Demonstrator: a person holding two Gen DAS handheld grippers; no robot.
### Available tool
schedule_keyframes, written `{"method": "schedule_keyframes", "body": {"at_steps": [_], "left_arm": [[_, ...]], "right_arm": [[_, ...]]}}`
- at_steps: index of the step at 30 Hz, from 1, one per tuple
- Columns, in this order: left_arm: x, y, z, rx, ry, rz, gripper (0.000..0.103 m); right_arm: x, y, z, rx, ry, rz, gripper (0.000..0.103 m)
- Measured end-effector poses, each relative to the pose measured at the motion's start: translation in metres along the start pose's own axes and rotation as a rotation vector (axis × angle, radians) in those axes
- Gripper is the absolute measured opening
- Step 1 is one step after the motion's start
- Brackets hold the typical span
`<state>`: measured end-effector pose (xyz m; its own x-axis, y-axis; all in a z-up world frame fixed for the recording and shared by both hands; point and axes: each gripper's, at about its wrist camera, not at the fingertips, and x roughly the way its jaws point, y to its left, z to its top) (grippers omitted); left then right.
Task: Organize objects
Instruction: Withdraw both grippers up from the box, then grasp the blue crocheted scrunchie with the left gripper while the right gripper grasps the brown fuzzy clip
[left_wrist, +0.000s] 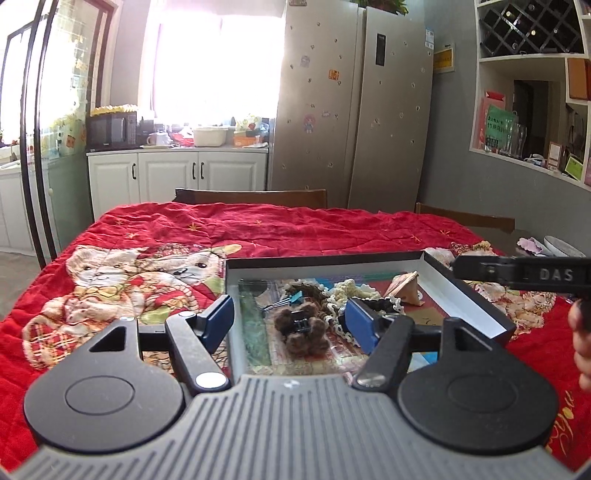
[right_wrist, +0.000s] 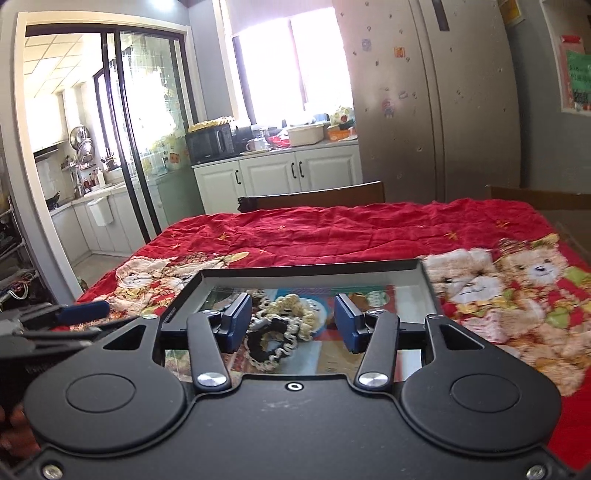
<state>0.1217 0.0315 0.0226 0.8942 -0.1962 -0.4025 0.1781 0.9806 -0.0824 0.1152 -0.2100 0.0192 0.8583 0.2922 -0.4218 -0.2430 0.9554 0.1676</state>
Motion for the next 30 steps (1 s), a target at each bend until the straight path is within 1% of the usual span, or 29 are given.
{"method": "schedule_keyframes", "body": {"at_steps": [4, 7, 12, 15, 17, 20, 23, 26, 30], "left_arm": [[-0.014, 0.004, -0.002, 0.001, -0.006, 0.003, 0.078], [-0.023, 0.006, -0.005, 0.013, -0.008, 0.007, 0.078], [-0.033, 0.008, -0.015, 0.028, 0.015, -0.002, 0.078], [-0.037, 0.009, -0.024, 0.037, 0.032, -0.004, 0.078], [-0.036, 0.011, -0.032, 0.036, 0.055, -0.011, 0.078], [-0.032, 0.014, -0.045, 0.025, 0.097, -0.024, 0.078], [-0.026, 0.018, -0.056, 0.006, 0.134, -0.033, 0.078], [-0.018, 0.021, -0.062, -0.019, 0.161, -0.044, 0.078], [-0.009, 0.021, -0.067, -0.034, 0.176, -0.047, 0.078]], "right_arm": [[-0.022, -0.006, -0.007, -0.019, -0.007, -0.024, 0.051], [-0.037, -0.009, -0.016, -0.031, 0.000, -0.043, 0.052], [-0.056, -0.009, -0.034, -0.047, 0.016, -0.053, 0.053], [-0.062, -0.009, -0.048, -0.057, 0.036, -0.042, 0.054], [-0.063, -0.007, -0.060, -0.069, 0.056, -0.032, 0.054], [-0.064, -0.004, -0.077, -0.082, 0.071, -0.041, 0.054], [-0.060, -0.008, -0.090, -0.050, 0.102, -0.041, 0.054], [-0.054, -0.010, -0.100, -0.027, 0.122, -0.049, 0.054], [-0.047, -0.011, -0.104, -0.024, 0.126, -0.070, 0.054]]}}
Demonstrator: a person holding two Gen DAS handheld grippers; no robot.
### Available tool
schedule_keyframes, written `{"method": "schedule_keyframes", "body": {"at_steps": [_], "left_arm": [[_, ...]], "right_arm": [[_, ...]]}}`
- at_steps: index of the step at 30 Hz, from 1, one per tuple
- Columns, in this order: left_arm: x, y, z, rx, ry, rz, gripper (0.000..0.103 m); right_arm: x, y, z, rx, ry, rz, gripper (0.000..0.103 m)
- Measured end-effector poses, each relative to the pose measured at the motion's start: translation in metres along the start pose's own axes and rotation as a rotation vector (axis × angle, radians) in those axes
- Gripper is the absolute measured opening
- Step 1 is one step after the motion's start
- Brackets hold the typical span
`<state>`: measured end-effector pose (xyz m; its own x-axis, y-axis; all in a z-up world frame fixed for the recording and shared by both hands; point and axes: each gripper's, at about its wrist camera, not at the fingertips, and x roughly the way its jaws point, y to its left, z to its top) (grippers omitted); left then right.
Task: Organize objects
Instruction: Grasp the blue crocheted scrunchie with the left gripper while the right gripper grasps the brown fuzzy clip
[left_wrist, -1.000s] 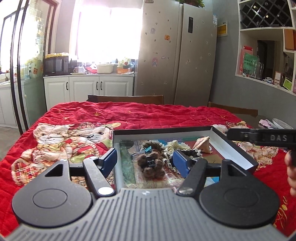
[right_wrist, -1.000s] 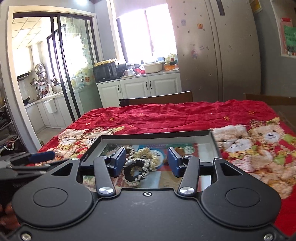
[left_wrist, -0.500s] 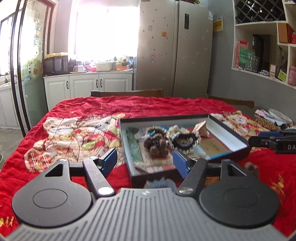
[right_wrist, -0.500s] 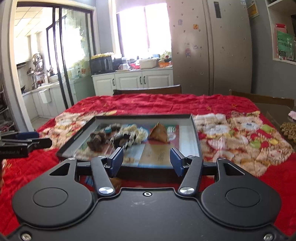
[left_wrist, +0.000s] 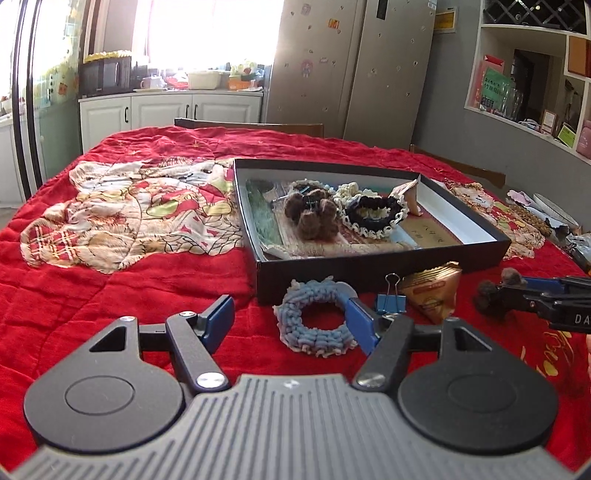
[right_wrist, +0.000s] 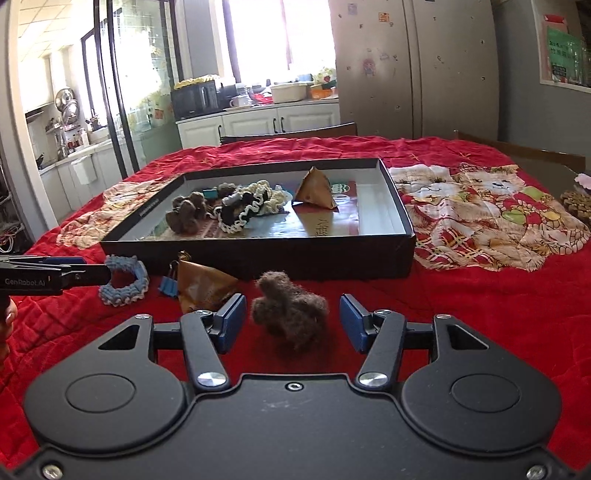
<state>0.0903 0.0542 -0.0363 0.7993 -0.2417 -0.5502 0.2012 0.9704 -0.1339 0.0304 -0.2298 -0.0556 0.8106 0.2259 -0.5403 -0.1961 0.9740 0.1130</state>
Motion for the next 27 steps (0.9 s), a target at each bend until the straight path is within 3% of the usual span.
{"method": "schedule_keyframes", "body": {"at_steps": [12, 15, 27], "left_arm": [[0.016, 0.004, -0.006, -0.036, 0.038, 0.015, 0.066], [0.015, 0.001, -0.007, -0.026, 0.033, 0.033, 0.061], [0.013, -0.007, -0.010, -0.006, 0.024, 0.064, 0.030]], "right_arm": [[0.013, 0.006, -0.002, -0.048, 0.000, -0.062, 0.052], [0.016, 0.006, -0.003, -0.049, 0.007, -0.055, 0.042], [0.017, 0.010, -0.005, -0.077, 0.013, -0.042, 0.036]]}}
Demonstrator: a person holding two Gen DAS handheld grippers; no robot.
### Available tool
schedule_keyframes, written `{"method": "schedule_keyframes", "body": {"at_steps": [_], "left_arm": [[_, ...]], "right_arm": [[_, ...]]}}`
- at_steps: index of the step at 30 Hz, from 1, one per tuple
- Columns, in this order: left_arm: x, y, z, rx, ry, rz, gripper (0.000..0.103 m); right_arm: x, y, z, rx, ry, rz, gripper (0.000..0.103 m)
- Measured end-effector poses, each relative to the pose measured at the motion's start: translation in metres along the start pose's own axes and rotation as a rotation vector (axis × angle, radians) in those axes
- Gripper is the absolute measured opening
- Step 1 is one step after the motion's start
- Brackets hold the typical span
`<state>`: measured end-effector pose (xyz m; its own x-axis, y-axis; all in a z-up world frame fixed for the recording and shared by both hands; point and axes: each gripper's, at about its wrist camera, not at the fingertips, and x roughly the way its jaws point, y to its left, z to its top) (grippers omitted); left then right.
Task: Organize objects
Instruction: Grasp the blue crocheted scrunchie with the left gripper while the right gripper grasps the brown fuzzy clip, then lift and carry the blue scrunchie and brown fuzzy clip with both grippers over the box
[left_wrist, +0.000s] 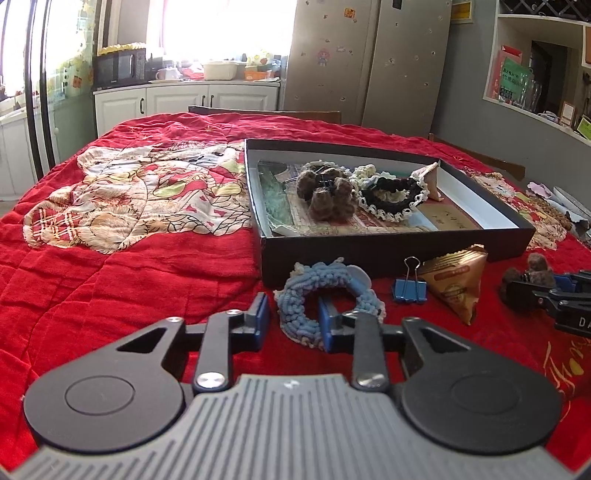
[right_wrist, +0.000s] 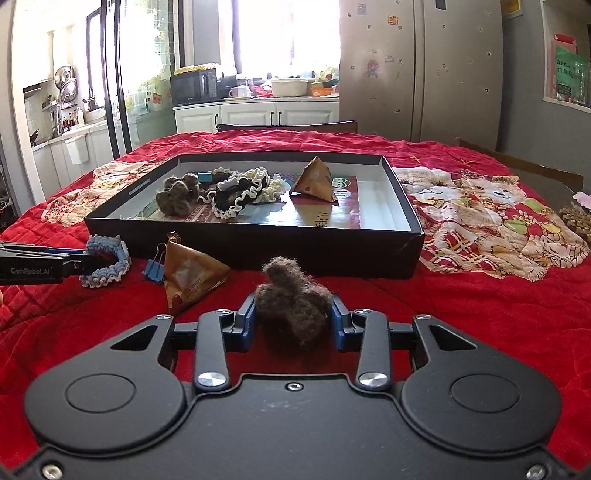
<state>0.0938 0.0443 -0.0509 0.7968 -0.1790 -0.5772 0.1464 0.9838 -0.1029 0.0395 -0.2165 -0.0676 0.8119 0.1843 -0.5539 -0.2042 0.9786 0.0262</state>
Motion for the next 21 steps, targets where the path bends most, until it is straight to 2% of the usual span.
{"method": "schedule_keyframes", "body": {"at_steps": [9, 21], "left_arm": [[-0.005, -0.002, -0.002, 0.011, -0.011, -0.011, 0.018], [-0.015, -0.005, -0.003, 0.041, -0.039, -0.012, 0.013]], "right_arm": [[0.000, 0.000, 0.000, -0.001, 0.000, 0.002, 0.035], [-0.002, 0.000, -0.001, -0.008, -0.003, 0.006, 0.034]]}}
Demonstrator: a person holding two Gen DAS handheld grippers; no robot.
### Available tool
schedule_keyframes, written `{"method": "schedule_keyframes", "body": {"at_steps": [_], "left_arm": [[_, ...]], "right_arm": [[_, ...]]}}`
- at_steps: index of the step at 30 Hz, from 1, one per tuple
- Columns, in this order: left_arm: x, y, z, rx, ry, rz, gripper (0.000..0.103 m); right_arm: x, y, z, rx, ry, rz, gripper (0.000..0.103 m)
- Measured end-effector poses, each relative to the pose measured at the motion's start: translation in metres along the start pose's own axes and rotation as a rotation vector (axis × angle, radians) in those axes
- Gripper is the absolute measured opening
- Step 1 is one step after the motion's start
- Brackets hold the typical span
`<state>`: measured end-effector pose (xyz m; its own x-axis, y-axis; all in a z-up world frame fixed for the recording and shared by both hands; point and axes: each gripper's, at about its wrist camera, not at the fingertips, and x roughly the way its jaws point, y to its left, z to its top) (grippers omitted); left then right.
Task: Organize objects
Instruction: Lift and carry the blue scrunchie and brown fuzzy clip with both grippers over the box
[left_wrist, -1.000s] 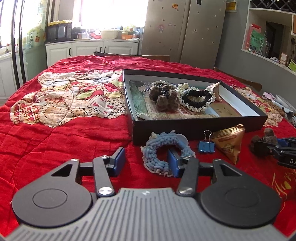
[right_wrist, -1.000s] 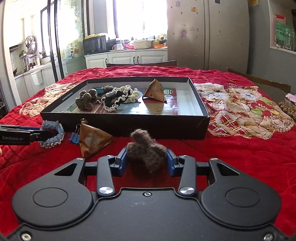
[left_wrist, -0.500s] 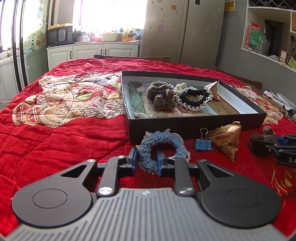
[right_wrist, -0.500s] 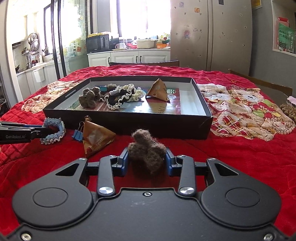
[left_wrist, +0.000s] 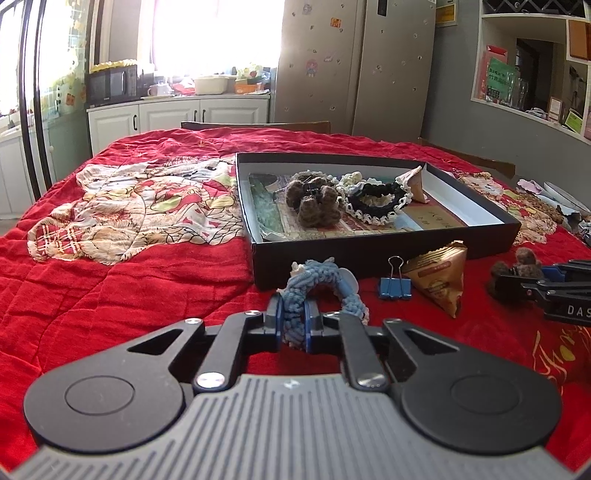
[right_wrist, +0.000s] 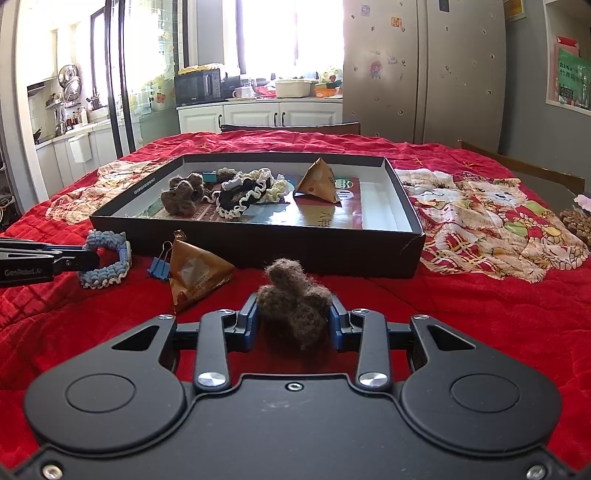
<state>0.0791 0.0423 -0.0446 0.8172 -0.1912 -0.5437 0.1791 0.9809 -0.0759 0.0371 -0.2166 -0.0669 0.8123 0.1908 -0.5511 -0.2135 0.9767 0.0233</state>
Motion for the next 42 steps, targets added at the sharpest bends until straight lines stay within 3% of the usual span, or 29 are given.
{"method": "schedule_keyframes", "body": {"at_steps": [27, 42], "left_arm": [[-0.035, -0.011, 0.019, 0.014, -0.092, -0.063, 0.013], [-0.033, -0.015, 0.060, -0.001, -0.170, -0.076, 0.012]], "right_arm": [[-0.029, 0.004, 0.013, -0.019, -0.065, 0.038, 0.034], [-0.032, 0.004, 0.058, -0.042, -0.150, 0.032, 0.034]]}}
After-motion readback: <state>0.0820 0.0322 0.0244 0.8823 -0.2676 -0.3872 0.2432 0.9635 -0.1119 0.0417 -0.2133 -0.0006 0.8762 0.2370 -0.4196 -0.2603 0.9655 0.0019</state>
